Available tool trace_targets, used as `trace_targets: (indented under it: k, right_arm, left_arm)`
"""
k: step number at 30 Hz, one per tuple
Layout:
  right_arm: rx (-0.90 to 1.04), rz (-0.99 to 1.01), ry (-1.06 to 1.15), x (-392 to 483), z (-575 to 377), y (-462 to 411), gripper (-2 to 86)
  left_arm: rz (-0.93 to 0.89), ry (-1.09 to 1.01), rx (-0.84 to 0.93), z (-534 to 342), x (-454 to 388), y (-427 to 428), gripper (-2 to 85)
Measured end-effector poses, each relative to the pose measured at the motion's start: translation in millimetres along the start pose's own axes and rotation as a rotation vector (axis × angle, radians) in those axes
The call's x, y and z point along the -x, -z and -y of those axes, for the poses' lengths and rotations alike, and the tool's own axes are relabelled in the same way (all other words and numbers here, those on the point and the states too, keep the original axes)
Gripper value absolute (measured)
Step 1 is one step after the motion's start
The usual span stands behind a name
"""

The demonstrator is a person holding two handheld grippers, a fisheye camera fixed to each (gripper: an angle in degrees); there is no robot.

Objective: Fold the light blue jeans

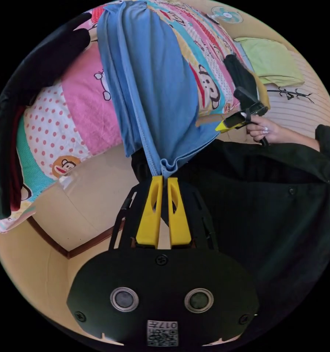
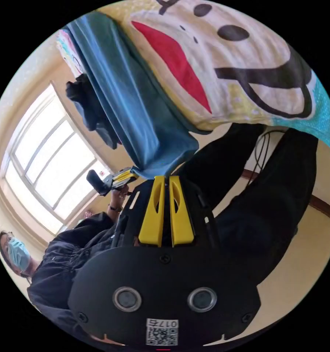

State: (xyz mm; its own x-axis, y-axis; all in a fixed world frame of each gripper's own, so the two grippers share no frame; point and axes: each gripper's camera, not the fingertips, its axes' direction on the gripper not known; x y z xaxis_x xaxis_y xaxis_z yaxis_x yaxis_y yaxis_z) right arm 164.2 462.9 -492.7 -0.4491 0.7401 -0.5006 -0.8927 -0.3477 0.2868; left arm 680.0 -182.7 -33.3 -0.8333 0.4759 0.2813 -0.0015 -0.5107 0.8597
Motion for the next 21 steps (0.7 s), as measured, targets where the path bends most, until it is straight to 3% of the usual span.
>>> trace_targets:
  k: [7, 10, 15, 18, 20, 21]
  right_arm:
    - [0.0, -0.143, -0.252, 1.7, -4.3, -36.3, 4.0]
    - [-0.01, -0.208, -0.269, 20.3, -9.3, -30.8, 6.2]
    - [-0.065, -0.346, -0.129, 77.6, -4.5, 6.1, 7.7]
    - [-0.116, -0.358, -0.084, 106.2, 6.1, 30.5, 7.5]
    - [-0.163, -0.369, -0.044, 126.9, 13.2, 44.0, 7.4]
    - [-0.19, -0.381, -0.022, 141.7, 18.3, 51.2, 7.2]
  left_arm:
    - [0.127, 0.196, 0.088, 33.0, 16.8, -34.7, 3.7]
    - [0.084, 0.21, 0.124, 43.6, 30.0, -25.9, 4.0]
    - [-0.149, 0.196, 0.106, 42.6, 62.0, -7.3, 4.9]
    - [-0.47, 0.364, -0.019, 18.5, 105.9, -3.1, 5.8]
    - [-0.76, 0.583, -0.13, -16.8, 142.1, -17.4, 9.5]
    - [-0.814, 0.627, -0.162, -27.3, 148.1, -21.9, 9.9]
